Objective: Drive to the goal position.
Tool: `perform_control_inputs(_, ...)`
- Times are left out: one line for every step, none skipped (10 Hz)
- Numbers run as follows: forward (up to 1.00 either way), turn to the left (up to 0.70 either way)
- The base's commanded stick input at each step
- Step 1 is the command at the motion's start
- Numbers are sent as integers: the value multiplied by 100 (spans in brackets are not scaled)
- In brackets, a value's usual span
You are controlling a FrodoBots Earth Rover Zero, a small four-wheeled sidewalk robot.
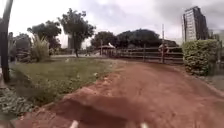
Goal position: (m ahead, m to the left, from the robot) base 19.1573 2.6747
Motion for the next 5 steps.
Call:
perform_control_inputs(70, -16)
perform_control_inputs(70, 0)
perform_control_inputs(70, 0)
perform_control_inputs(70, 0)
perform_control_inputs(70, 0)
